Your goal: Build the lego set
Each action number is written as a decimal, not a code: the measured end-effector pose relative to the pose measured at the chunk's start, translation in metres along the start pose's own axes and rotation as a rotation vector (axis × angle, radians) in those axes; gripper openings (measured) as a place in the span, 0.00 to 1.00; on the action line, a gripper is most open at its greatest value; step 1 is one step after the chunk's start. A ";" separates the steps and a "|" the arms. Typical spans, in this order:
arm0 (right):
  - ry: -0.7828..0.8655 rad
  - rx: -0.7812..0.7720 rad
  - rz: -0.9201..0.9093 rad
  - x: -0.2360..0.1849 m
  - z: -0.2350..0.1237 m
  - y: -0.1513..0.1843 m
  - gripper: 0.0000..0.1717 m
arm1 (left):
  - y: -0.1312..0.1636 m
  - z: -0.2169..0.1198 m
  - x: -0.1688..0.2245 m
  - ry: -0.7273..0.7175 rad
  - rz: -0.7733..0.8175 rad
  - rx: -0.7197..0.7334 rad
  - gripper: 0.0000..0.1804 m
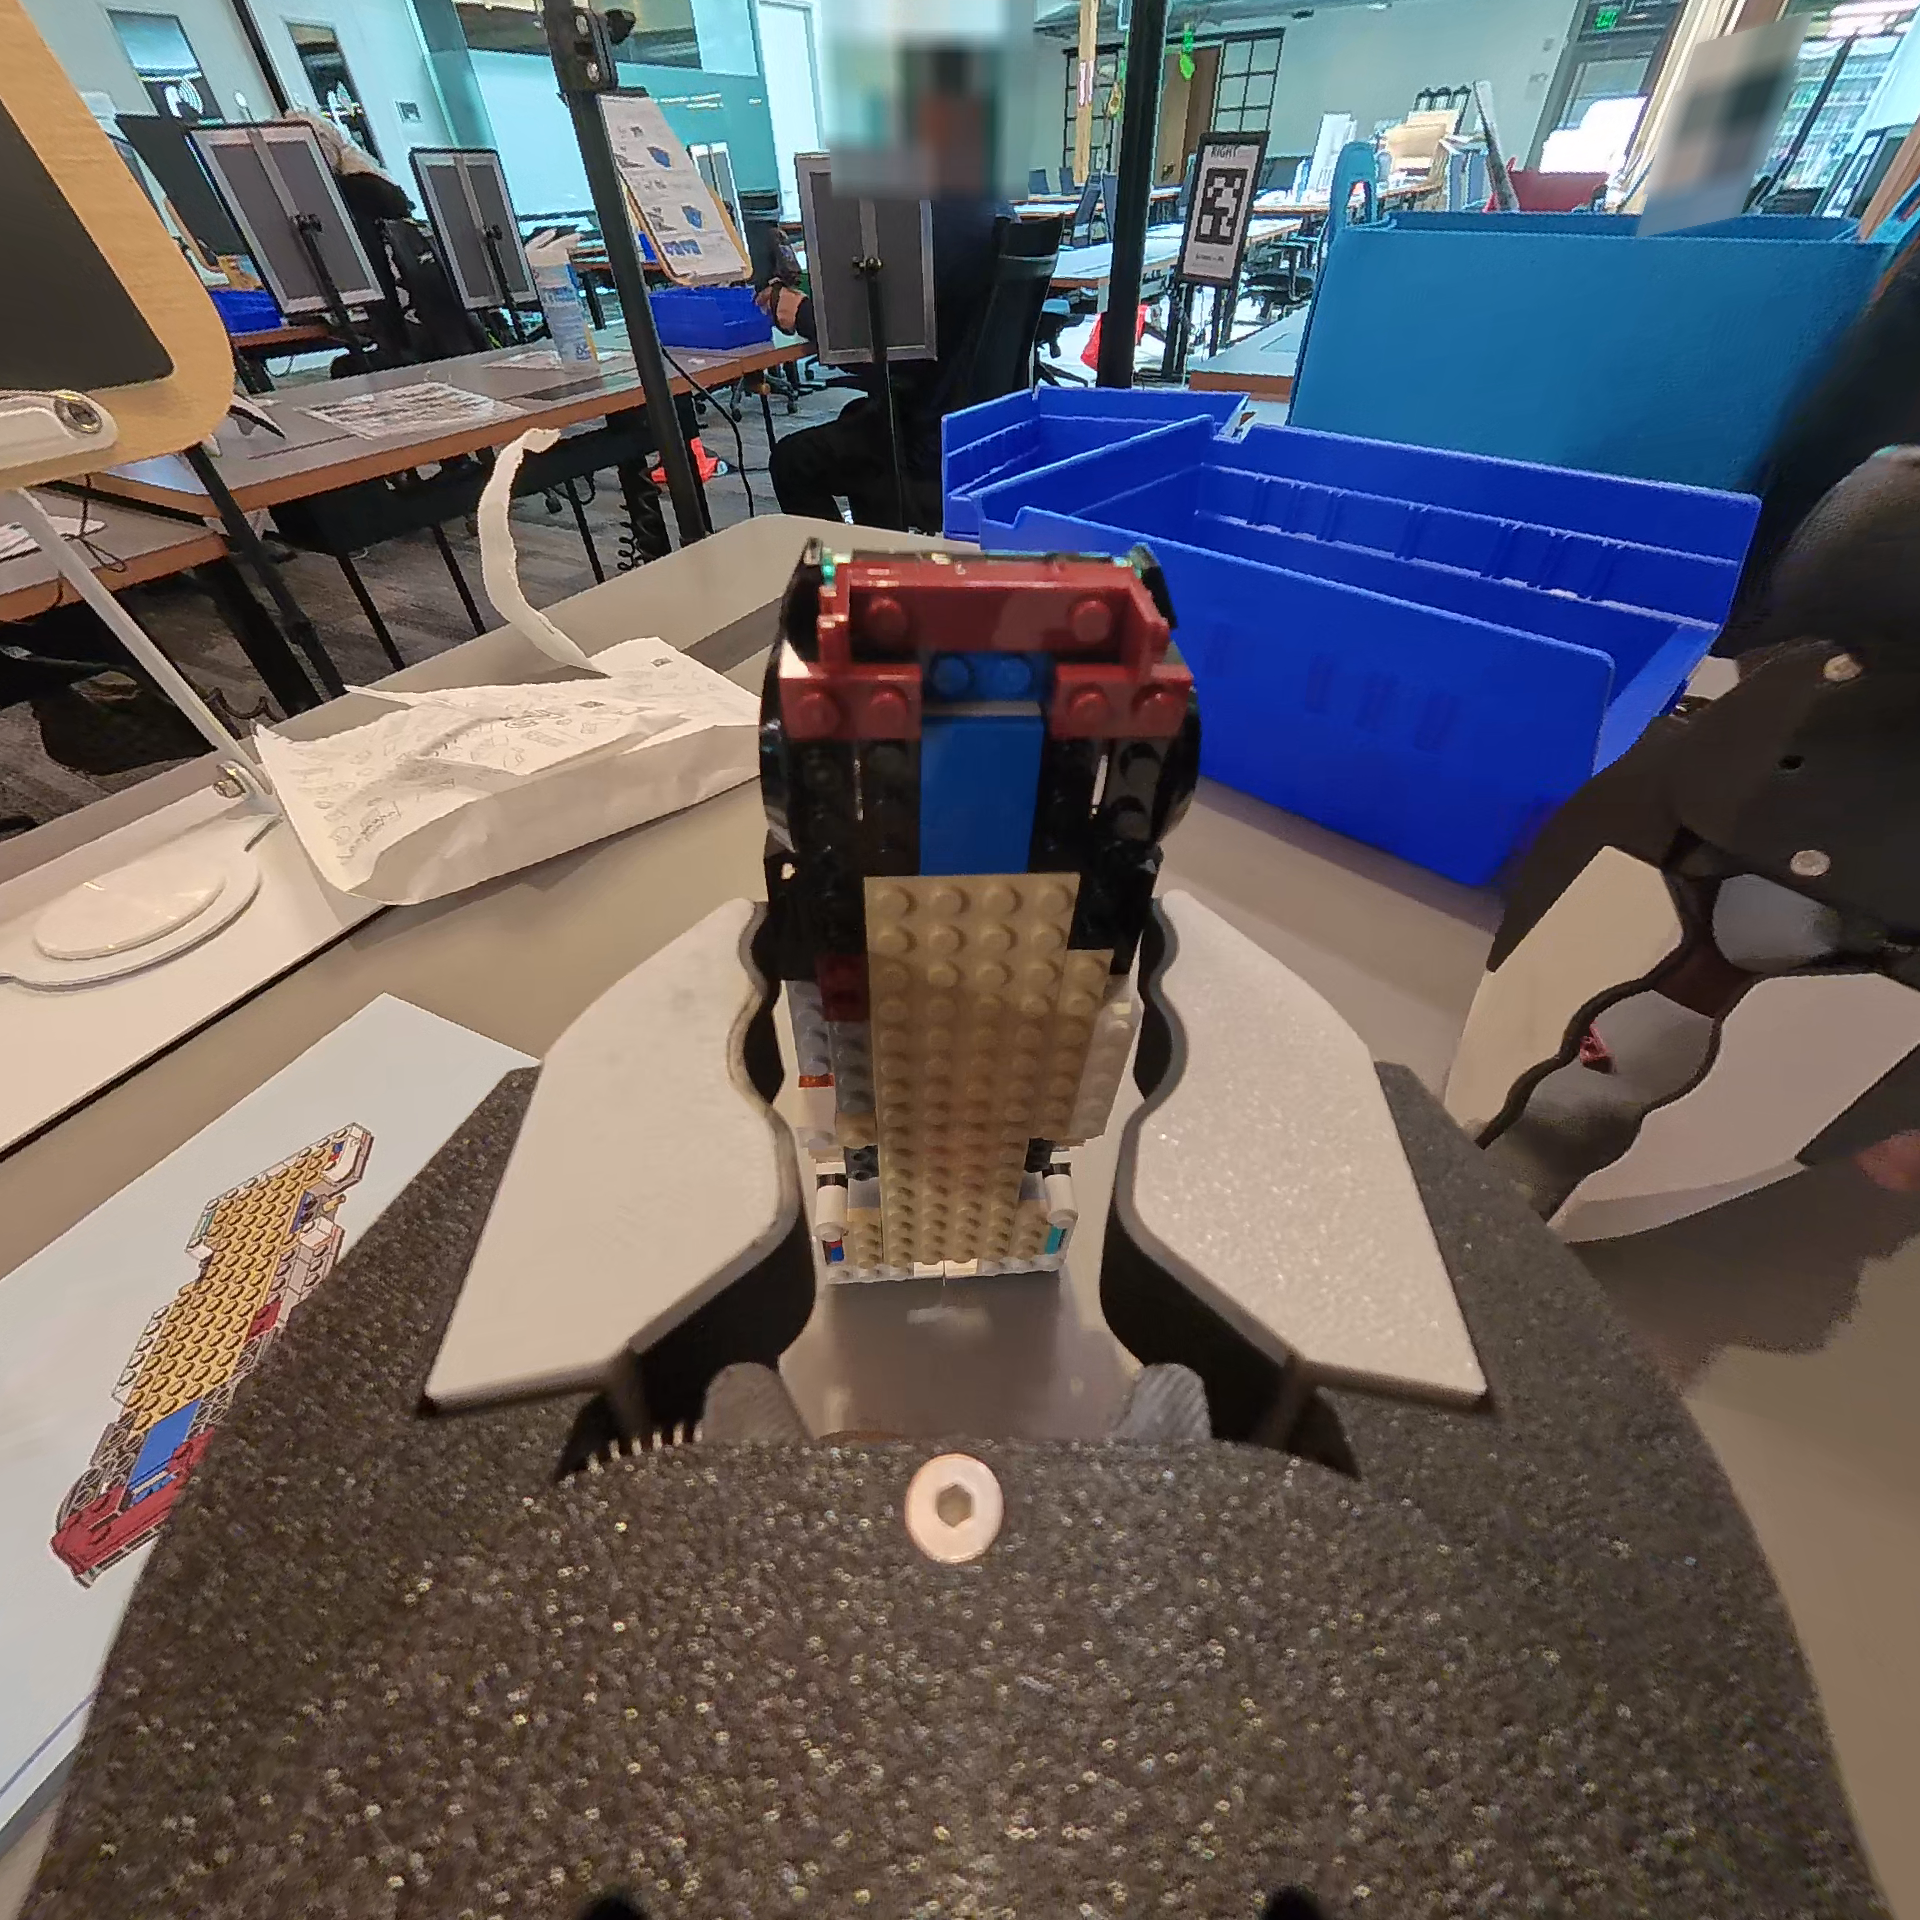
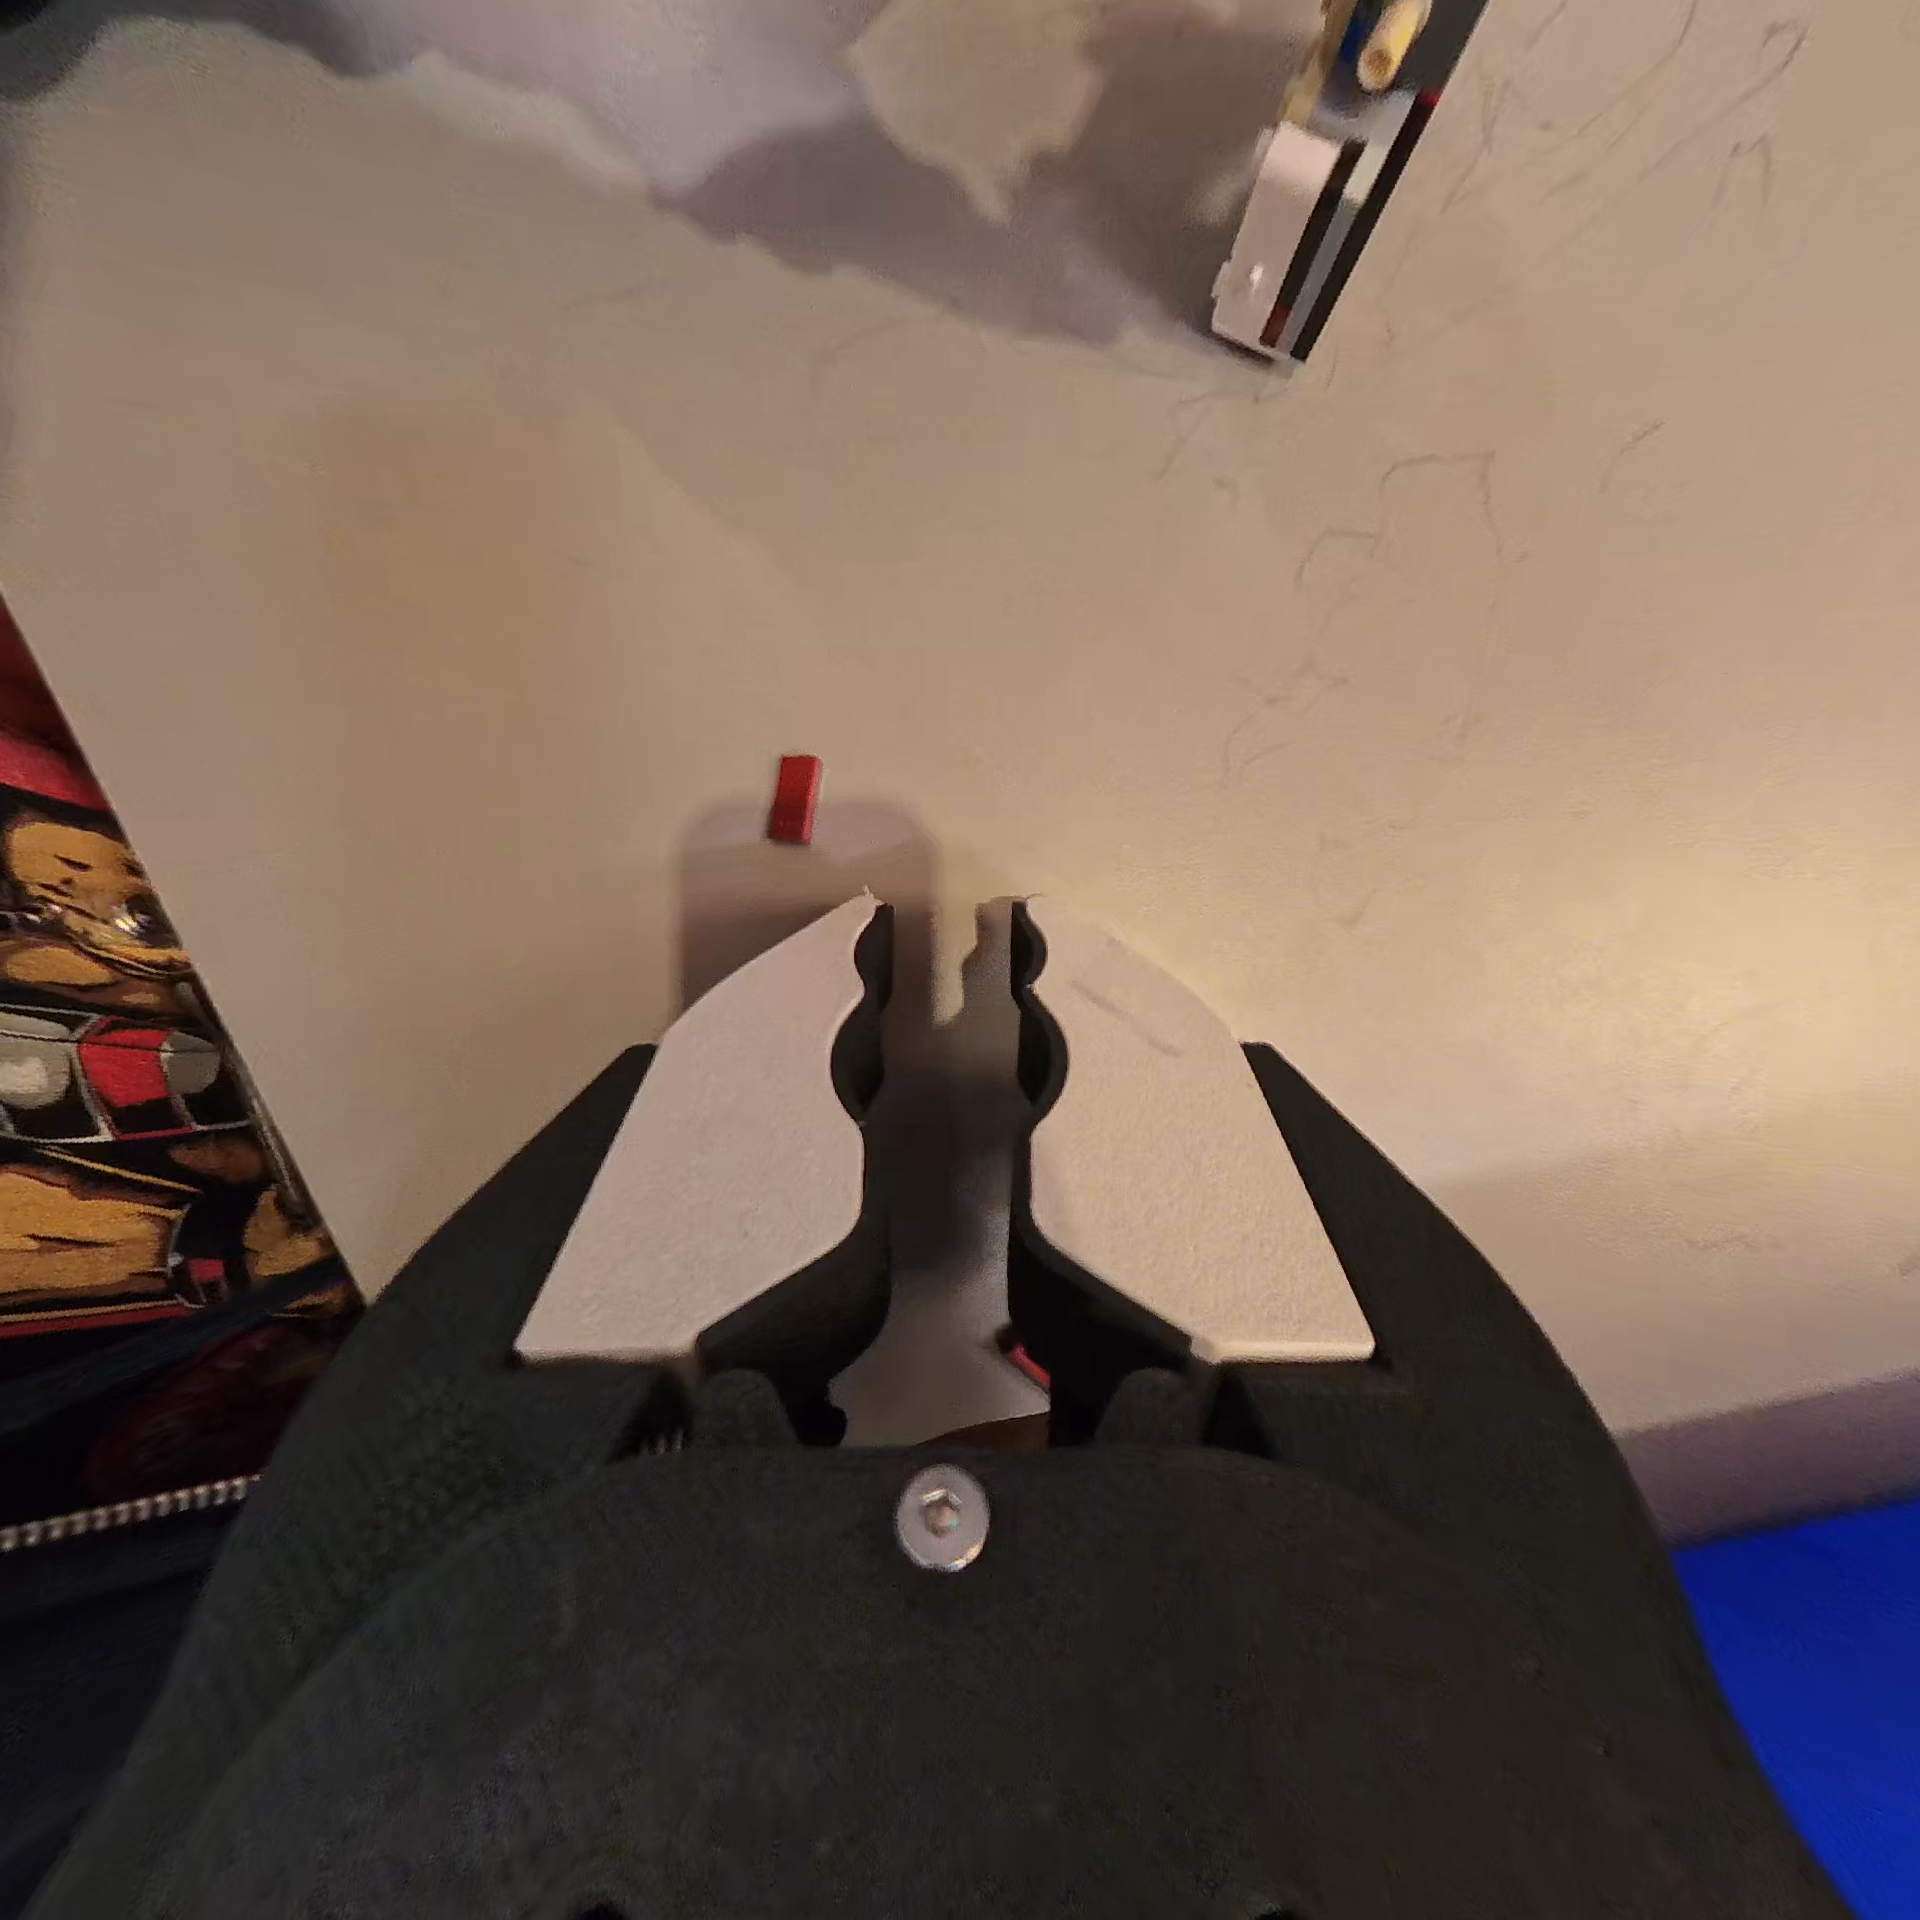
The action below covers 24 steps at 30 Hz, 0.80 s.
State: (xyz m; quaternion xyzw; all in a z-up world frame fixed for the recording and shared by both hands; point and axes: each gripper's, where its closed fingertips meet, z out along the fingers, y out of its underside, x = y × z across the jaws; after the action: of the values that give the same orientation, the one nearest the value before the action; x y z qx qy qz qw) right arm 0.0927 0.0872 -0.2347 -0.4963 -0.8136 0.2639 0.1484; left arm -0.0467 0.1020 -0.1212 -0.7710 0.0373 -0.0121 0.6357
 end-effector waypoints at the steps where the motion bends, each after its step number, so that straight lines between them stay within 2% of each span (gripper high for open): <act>1: -0.002 0.012 -0.010 -0.002 -0.001 -0.003 0.12 | 0.000 0.000 0.000 0.000 0.000 0.000 0.37; 7: -0.051 0.085 -0.173 -0.035 0.001 -0.019 0.09 | 0.001 0.000 -0.001 -0.001 -0.001 -0.004 0.37; 18: -0.089 0.026 -0.080 -0.041 0.017 -0.013 0.11 | 0.000 0.000 0.000 -0.001 0.002 -0.001 0.37; 24: -0.013 0.060 -0.045 -0.024 0.012 -0.018 0.12 | 0.000 0.000 0.000 0.000 0.003 -0.002 0.37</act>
State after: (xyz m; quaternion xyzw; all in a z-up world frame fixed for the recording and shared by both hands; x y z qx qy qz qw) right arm 0.0851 0.0558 -0.2339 -0.4718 -0.8171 0.2878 0.1639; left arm -0.0469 0.1018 -0.1214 -0.7717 0.0382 -0.0111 0.6348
